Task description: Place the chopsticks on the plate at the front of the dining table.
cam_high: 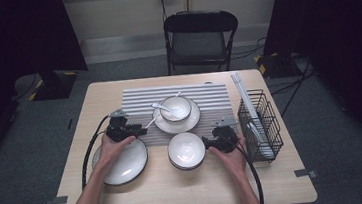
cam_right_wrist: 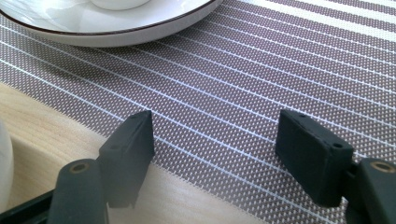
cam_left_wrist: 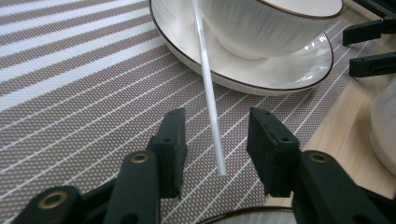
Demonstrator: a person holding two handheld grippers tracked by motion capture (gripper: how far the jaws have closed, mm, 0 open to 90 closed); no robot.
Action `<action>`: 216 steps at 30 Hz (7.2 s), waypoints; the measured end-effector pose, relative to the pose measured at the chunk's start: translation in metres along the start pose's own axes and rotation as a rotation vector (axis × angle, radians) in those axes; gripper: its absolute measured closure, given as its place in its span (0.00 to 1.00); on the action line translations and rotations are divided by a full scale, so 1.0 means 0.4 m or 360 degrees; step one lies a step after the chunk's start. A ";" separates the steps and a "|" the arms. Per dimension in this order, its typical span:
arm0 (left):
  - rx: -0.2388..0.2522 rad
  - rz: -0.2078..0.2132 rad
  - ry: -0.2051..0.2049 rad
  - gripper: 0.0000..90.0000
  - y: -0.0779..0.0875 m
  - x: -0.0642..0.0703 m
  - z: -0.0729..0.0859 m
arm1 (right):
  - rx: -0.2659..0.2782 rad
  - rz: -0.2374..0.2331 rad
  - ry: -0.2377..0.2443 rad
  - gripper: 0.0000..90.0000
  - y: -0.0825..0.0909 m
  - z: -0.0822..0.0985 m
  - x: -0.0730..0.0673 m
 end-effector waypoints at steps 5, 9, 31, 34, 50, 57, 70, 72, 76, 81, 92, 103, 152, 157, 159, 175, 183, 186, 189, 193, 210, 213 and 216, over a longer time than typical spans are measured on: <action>0.0041 -0.0042 -0.0027 0.53 0.024 0.007 -0.001 | 0.0000 -0.0002 -0.0011 0.30 0.000 0.000 0.000; 0.0077 0.0012 0.0008 0.47 0.055 0.009 0.010 | 0.0006 -0.0003 -0.0025 0.32 0.001 -0.001 0.002; 0.0122 0.0059 -0.0031 0.30 0.129 0.025 0.025 | 0.0226 -0.0050 -0.0018 0.36 0.082 -0.176 -0.003; 0.0110 0.0065 -0.0011 0.27 0.121 0.024 0.028 | 0.0247 -0.0057 0.0001 0.36 0.092 -0.208 -0.008; 0.0061 0.0037 -0.0026 0.26 0.101 0.020 0.038 | 0.0315 -0.0075 0.0014 0.39 0.190 -0.328 0.053; 0.0011 0.0011 -0.0065 0.28 0.087 0.024 0.048 | 0.0318 -0.0025 -0.0030 0.42 0.243 -0.341 0.134; 0.0030 -0.0013 -0.0031 0.30 0.086 0.012 0.046 | 0.0252 0.0044 -0.0085 0.49 0.246 -0.320 0.252; 0.0025 -0.0019 -0.0038 0.29 0.086 0.011 0.046 | 0.0241 0.0054 -0.0104 0.49 0.242 -0.314 0.266; 0.0016 -0.0042 -0.0044 0.29 0.083 0.009 0.048 | 0.0238 0.0073 -0.0101 0.51 0.234 -0.311 0.281; 0.0013 -0.0060 -0.0028 0.30 0.086 0.005 0.048 | 0.0231 0.0061 -0.0123 0.54 0.222 -0.305 0.285; 0.0043 -0.0065 -0.0022 0.30 0.084 0.011 0.037 | 0.0204 0.0079 -0.0132 0.58 0.203 -0.299 0.291; 0.0033 -0.0086 -0.0023 0.31 0.085 0.004 0.041 | 0.0235 0.0082 -0.0106 0.74 0.220 -0.295 0.285; 0.0074 -0.0113 -0.0004 0.32 0.102 -0.014 0.035 | 0.0434 0.0262 -0.0141 0.94 0.302 -0.275 0.310; 0.0082 -0.0092 -0.0009 0.31 0.102 -0.008 0.034 | 0.0466 0.0273 -0.0164 0.95 0.311 -0.278 0.316; 0.0079 -0.0089 -0.0019 0.30 0.101 -0.002 0.033 | 0.0468 0.0278 -0.0160 0.95 0.316 -0.280 0.318; 0.0082 -0.0041 -0.0023 0.28 0.099 0.010 0.034 | 0.0511 0.0281 -0.0137 0.94 0.358 -0.311 0.316; 0.0098 -0.0072 -0.0054 0.26 0.107 0.009 0.030 | 0.0535 0.0273 -0.0111 0.95 0.379 -0.335 0.309; 0.0106 -0.0068 -0.0044 0.26 0.107 0.013 0.028 | 0.0551 0.0273 -0.0104 0.94 0.388 -0.345 0.307; 0.0107 -0.0063 -0.0044 0.26 0.108 0.014 0.028 | 0.0599 0.0269 -0.0098 0.95 0.402 -0.358 0.303; 0.0110 -0.0082 -0.0043 0.26 0.113 0.007 0.029 | 0.0660 0.0250 -0.0088 0.95 0.422 -0.377 0.292; 0.0141 -0.0089 -0.0067 0.25 0.121 0.008 0.021 | 0.0674 0.0240 0.0039 0.95 0.453 -0.455 0.249; 0.0141 -0.0097 -0.0074 0.25 0.120 0.009 0.021 | 0.0684 0.0248 0.0052 0.95 0.462 -0.466 0.248; 0.0158 -0.0102 -0.0069 0.25 0.120 0.010 0.018 | 0.0701 0.0247 0.0054 0.95 0.470 -0.478 0.244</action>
Point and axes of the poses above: each handheld gripper's, and its own axes: y roughly backward along the jaws, z roughly out of its underside, x roughly to its right, the point moved 8 cm from there along -y, roughly forward along the jaws, and after that the axes turned 6 degrees about y, right-handed, at the moved point
